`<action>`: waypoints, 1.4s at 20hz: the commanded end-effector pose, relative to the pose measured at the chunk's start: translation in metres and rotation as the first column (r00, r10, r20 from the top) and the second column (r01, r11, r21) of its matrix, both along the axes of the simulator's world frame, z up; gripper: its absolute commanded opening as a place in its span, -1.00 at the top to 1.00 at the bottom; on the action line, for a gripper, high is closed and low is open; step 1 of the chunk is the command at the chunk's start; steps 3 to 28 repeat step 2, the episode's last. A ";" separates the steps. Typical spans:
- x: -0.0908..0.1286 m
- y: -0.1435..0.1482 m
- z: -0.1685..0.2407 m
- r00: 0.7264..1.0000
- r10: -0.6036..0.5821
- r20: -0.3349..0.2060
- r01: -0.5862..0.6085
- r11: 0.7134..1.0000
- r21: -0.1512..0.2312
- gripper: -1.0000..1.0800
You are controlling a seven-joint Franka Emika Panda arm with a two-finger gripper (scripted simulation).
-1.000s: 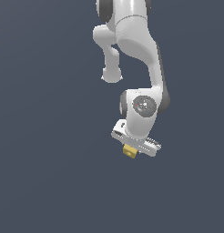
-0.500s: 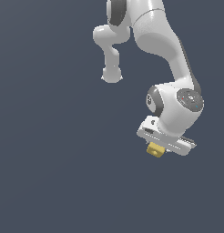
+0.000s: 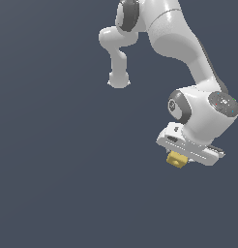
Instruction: Pick up the object and move it to a goal position.
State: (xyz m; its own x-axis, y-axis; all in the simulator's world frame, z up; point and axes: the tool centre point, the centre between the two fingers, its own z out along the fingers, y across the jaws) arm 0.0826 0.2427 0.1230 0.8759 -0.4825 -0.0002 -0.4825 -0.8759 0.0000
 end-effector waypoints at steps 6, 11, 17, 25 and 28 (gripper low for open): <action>0.001 0.002 0.001 1.000 -0.001 0.000 0.001 1.000 0.000 1.00; 0.001 0.002 0.001 1.000 -0.001 0.000 0.001 1.000 0.000 1.00; 0.001 0.002 0.001 1.000 -0.001 0.000 0.001 1.000 0.000 1.00; 0.001 0.002 0.001 1.000 -0.001 0.000 0.001 1.000 0.000 1.00; 0.001 0.002 0.001 1.000 -0.001 0.000 0.001 1.000 0.000 1.00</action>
